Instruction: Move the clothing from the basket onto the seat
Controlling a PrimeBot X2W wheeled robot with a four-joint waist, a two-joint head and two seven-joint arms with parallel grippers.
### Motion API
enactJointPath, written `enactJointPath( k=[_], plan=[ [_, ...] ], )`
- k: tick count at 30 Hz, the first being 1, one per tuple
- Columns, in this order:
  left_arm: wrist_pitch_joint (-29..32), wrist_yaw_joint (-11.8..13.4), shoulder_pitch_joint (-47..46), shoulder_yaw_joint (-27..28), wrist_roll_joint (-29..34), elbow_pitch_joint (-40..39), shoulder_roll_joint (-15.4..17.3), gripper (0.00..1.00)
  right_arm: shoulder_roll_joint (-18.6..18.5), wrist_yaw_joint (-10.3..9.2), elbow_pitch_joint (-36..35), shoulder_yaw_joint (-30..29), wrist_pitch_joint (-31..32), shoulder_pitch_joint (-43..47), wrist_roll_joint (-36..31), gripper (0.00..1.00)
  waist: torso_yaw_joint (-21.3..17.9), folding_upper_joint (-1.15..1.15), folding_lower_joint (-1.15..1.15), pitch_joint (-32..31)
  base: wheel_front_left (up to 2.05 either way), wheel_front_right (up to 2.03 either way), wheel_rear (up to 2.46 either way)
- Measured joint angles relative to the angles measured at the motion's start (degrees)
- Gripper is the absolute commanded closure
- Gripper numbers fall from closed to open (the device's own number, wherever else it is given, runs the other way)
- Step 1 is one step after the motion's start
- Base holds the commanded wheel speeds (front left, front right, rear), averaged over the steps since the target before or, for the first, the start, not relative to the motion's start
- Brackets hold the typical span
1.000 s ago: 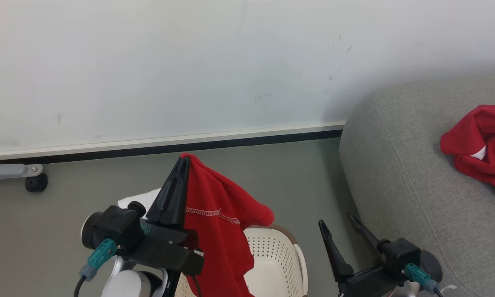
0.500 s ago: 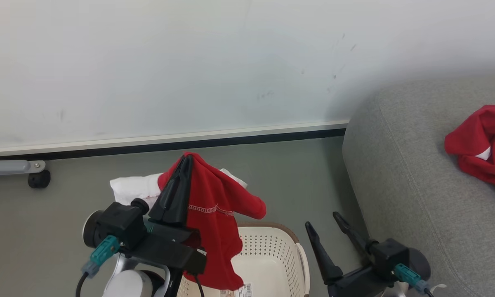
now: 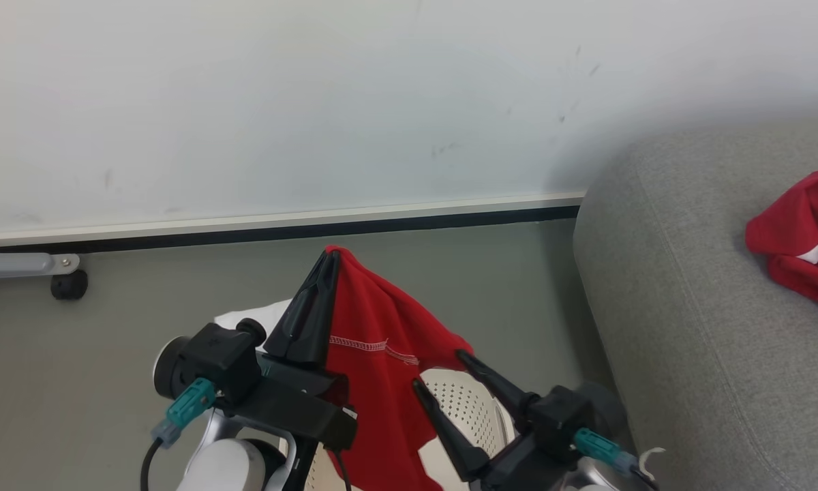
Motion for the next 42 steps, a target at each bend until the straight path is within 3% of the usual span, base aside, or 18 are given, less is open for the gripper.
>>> enactJointPath(
  k=[16,22,23,24,26,40,41,42],
  plan=[
    [0.5,-0.5,-0.8,-2.4,0.0,0.1,-0.7,1.00,0.1,1.43,5.0,10.8,1.3,-10.2,3.5,0.00,1.7,0.00,0.00,0.0,0.00,0.00,0.00],
    [0.7,-1.0,-1.0,-3.4,0.0,-0.1,-0.9,1.00,0.1,-0.04,7.7,14.0,1.1,-14.8,6.7,0.00,2.4,0.00,0.00,0.2,0.00,0.00,0.00],
    [0.7,-1.0,-1.1,-3.6,0.0,-0.1,-0.9,1.00,0.1,-0.30,8.2,14.2,1.0,-15.4,7.0,0.21,2.6,0.00,0.00,0.2,0.00,0.00,0.00],
    [0.8,-1.0,-1.2,-3.7,0.0,-0.1,-1.0,1.00,0.1,-0.69,8.4,14.5,0.7,-15.8,7.7,0.67,2.7,0.00,0.00,0.3,0.00,0.00,0.00],
    [0.8,-1.0,-1.3,-3.7,0.0,-0.1,-1.1,1.00,0.1,-1.14,9.2,15.4,0.5,-16.8,8.5,1.00,2.9,0.00,0.00,0.4,0.00,0.00,0.00],
    [0.7,-0.9,-1.8,-3.2,-0.1,-1.0,-0.7,1.00,0.1,-2.70,12.4,17.0,-3.6,-20.5,14.2,1.00,3.0,0.00,0.00,0.7,0.00,0.00,0.00],
    [0.7,-0.9,-1.8,-3.1,-0.1,-1.1,-0.6,0.78,0.1,-2.70,12.8,16.7,-3.9,-20.8,14.2,1.00,2.9,0.00,0.00,0.8,0.00,0.00,0.00],
    [0.6,-0.8,-1.8,-3.0,-0.1,-1.2,-0.4,0.45,0.1,-2.70,13.2,16.5,-4.2,-21.2,14.2,1.00,2.7,0.00,0.00,0.8,0.00,0.00,0.00]
  ],
)
